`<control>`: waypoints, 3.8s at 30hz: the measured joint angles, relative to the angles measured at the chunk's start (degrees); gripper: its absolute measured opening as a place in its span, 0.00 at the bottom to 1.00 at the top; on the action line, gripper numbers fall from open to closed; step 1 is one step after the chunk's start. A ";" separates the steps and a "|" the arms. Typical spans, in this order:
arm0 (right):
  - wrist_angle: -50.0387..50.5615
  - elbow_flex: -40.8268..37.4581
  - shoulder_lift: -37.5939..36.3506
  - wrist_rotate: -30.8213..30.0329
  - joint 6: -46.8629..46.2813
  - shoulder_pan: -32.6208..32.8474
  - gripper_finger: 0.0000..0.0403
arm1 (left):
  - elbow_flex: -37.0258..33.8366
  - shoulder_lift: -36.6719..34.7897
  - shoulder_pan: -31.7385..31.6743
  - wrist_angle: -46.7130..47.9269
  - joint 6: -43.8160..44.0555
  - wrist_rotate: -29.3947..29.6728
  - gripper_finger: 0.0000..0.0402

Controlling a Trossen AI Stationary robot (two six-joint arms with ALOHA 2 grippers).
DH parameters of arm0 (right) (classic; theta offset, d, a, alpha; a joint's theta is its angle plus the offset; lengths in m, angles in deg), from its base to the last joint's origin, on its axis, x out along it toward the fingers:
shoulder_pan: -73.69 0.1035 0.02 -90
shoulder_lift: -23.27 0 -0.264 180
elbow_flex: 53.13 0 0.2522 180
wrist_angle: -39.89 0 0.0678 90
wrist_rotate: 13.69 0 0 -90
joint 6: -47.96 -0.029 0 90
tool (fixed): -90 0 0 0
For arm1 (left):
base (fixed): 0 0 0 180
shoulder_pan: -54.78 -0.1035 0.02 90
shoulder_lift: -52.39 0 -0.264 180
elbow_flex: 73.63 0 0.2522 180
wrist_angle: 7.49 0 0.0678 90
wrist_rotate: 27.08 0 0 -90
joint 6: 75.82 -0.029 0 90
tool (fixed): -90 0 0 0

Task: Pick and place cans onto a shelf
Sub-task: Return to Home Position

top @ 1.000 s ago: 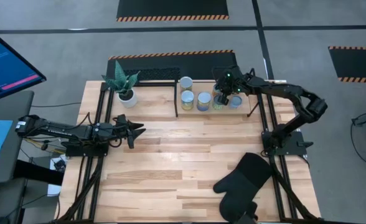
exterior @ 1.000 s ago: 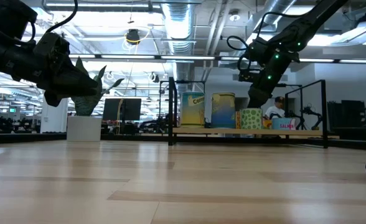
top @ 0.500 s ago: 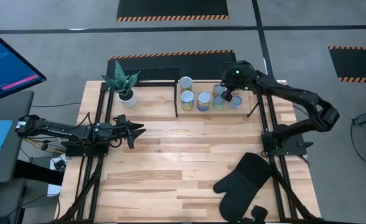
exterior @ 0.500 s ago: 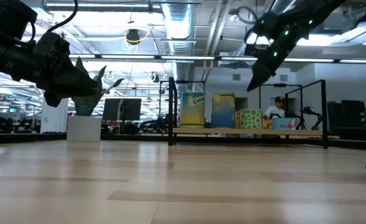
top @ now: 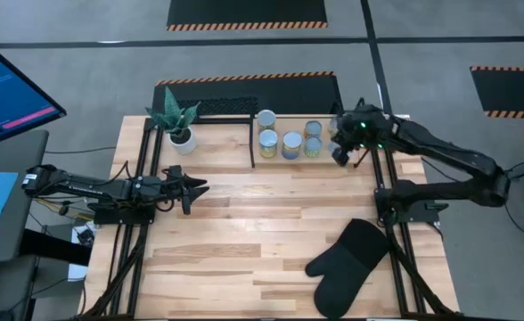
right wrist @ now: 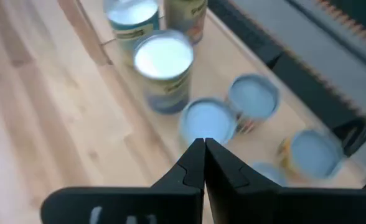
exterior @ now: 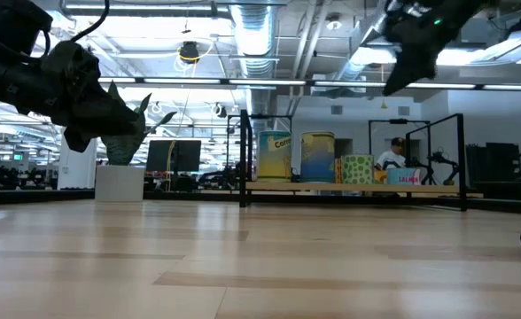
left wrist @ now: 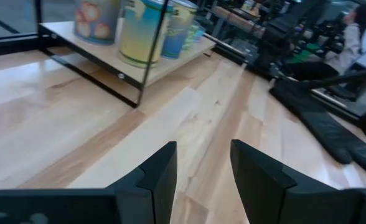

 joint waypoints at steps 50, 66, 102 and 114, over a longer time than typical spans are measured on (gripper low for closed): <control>-45.04 -54.61 -43.61 18.61 -10.03 12.16 0.09 | 0.01 -3.39 0.57 -0.28 -5.25 -7.48 0.35; -44.15 -54.69 -43.03 17.61 -11.34 12.16 0.09 | 0.01 -3.39 7.18 -0.35 -10.17 -4.45 0.35; -44.08 -54.80 -43.03 17.28 -7.38 12.00 0.09 | -0.01 -3.34 9.46 2.17 -20.11 -1.68 0.35; -44.08 -54.80 -43.03 17.43 -7.36 12.00 0.09 | 0.01 -15.54 1.37 6.80 -19.76 -5.52 0.35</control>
